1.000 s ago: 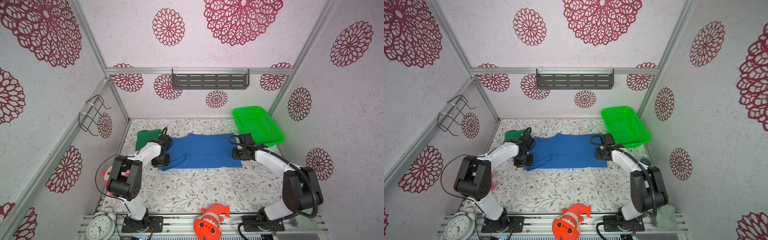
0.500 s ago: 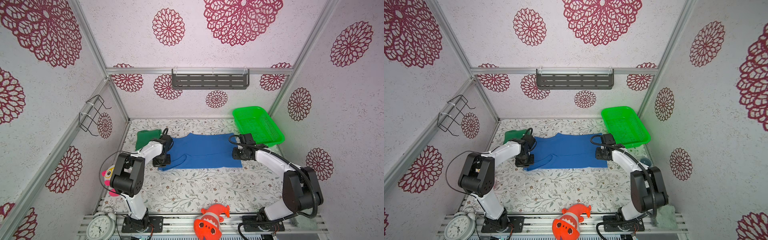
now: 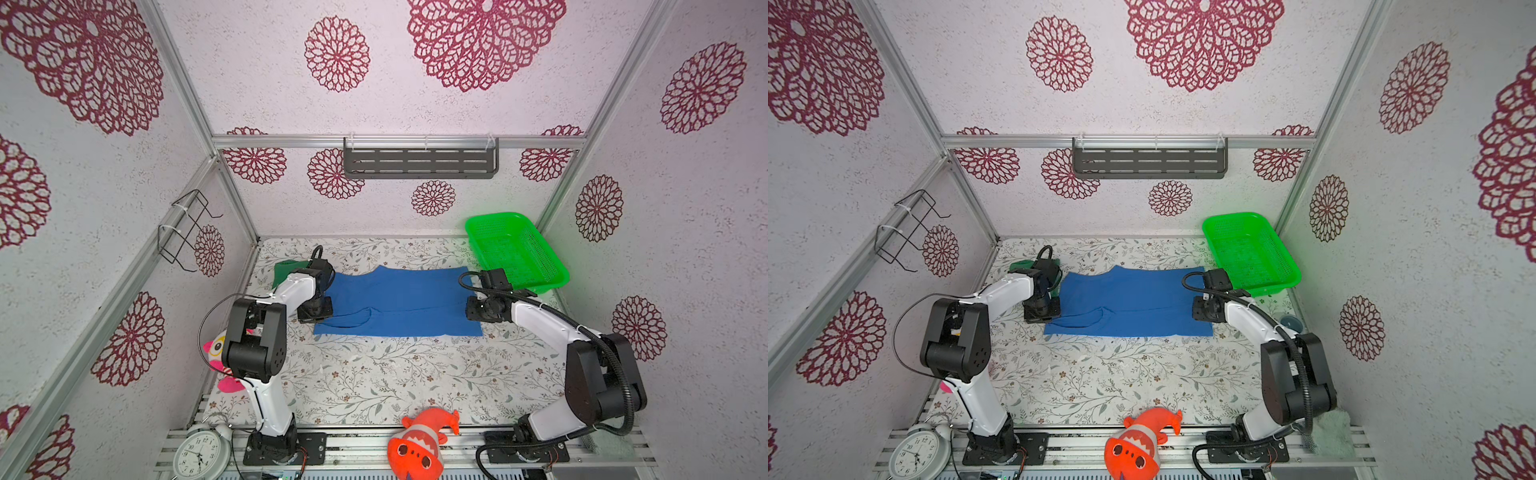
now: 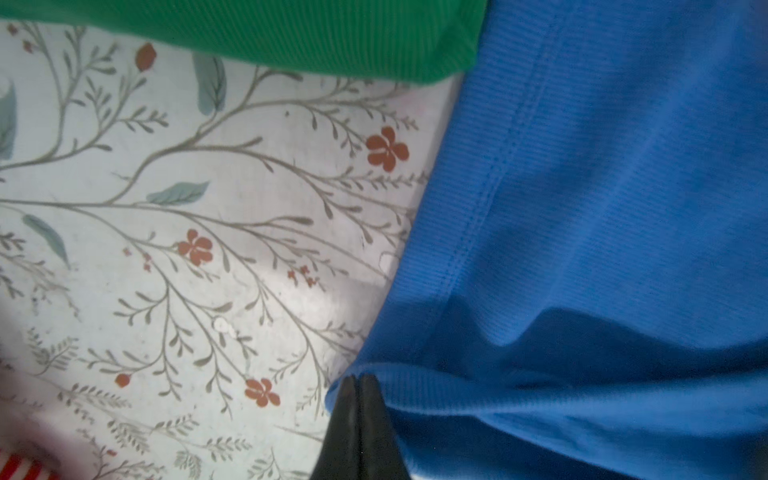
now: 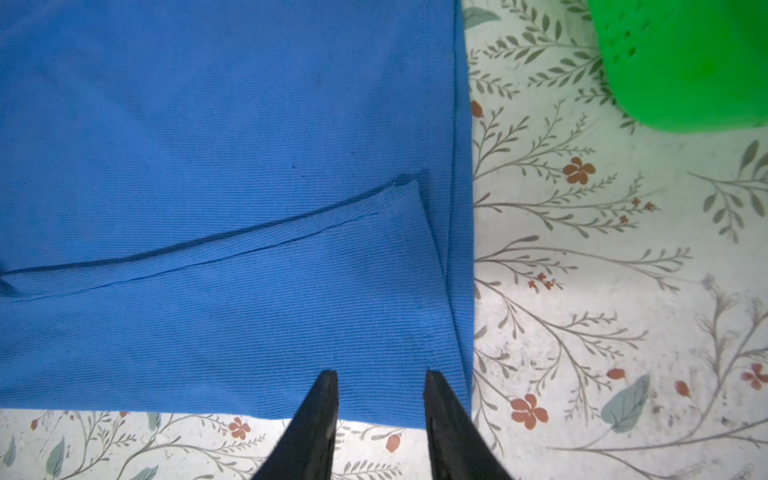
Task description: Fold and stack the tank tops
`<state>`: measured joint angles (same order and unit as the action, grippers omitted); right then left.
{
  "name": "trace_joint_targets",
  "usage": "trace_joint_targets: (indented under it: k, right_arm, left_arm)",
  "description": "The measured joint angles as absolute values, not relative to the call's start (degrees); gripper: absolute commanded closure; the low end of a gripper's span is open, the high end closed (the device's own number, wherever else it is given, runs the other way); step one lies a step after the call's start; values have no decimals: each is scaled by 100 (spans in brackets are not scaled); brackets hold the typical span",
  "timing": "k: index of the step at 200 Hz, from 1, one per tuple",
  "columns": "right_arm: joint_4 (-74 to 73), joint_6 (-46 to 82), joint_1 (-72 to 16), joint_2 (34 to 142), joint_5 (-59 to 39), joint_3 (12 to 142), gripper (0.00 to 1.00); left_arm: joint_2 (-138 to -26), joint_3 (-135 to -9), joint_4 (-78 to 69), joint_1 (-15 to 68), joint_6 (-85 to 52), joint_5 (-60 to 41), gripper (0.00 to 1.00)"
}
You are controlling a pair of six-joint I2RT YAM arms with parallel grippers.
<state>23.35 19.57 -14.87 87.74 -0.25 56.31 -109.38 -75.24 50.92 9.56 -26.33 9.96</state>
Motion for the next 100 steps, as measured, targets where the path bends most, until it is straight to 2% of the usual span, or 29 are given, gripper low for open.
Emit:
trace_joint_targets:
  k: [40,52,100]
  right_arm:
    - [2274,1957,-1487,8779,-23,5631,62]
    - [2239,1957,-1487,8792,-23,5631,62]
    - [2134,1957,-1476,8945,-23,5631,62]
  left_arm:
    - [-11463,-7815,4971,875,-2644,976,100]
    - [-11478,-7832,4971,851,-2641,991,89]
    - [-11391,-7752,4993,729,-2655,1144,72]
